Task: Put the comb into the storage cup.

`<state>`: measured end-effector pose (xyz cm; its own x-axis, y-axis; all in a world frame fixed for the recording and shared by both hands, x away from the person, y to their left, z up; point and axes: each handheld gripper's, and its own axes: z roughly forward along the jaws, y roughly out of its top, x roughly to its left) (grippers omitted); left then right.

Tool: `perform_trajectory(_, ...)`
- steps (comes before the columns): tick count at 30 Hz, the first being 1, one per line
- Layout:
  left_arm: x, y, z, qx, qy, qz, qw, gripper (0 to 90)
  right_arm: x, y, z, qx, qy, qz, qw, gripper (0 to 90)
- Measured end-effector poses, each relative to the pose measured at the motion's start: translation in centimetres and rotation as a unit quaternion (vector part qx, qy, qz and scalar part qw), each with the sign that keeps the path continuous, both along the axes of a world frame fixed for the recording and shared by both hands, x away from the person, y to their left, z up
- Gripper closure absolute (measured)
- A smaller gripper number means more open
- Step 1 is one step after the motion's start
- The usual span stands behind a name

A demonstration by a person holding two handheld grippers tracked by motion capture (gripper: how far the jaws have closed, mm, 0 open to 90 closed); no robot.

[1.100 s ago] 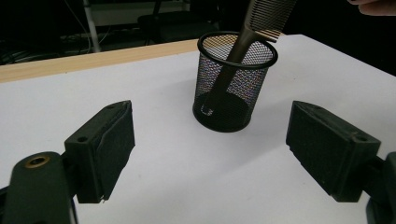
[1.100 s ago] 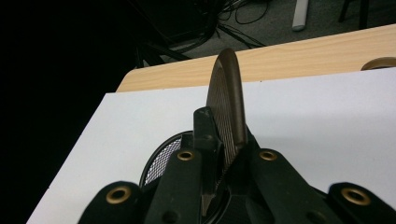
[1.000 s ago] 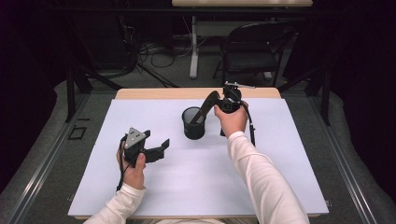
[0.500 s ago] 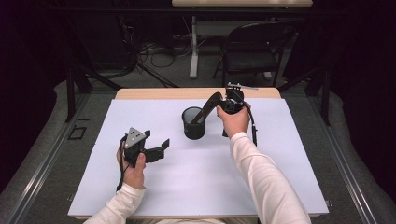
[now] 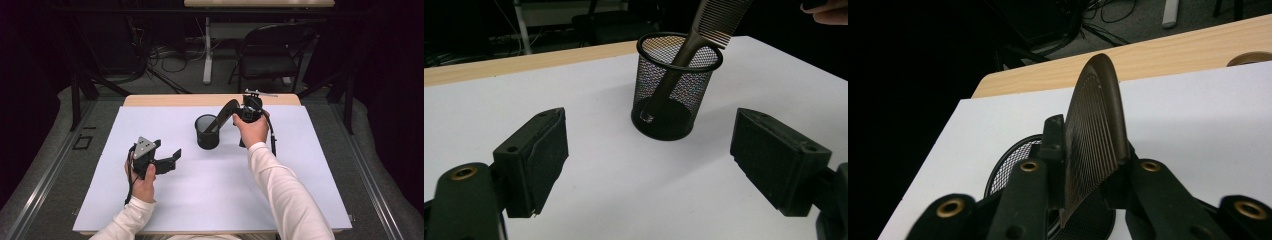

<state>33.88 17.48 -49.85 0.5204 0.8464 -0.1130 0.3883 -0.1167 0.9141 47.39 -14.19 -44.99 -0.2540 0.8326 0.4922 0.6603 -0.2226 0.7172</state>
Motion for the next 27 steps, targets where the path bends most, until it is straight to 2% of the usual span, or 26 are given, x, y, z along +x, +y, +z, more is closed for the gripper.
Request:
perform_trajectory(9,0.0,0.0,0.0,0.000,0.000,0.000,1.0000,15.7,-0.1,-0.2,0.1,0.008,-0.005,0.001,1.0000,63.1)
perform_trajectory(13,0.0,0.0,0.0,0.001,0.000,0.000,1.0000,15.7,-0.1,-0.3,0.2,-0.001,-0.013,-0.003,0.9999,56.6)
perform_trajectory(21,0.0,0.0,0.0,0.001,0.000,0.000,1.0000,15.7,-0.1,-0.8,0.4,-0.003,-0.029,-0.008,0.9996,46.9)
perform_trajectory(27,0.0,0.0,0.0,0.002,0.000,0.000,1.0000,15.7,-0.1,-1.0,0.4,-0.010,-0.029,-0.006,0.9995,41.6)
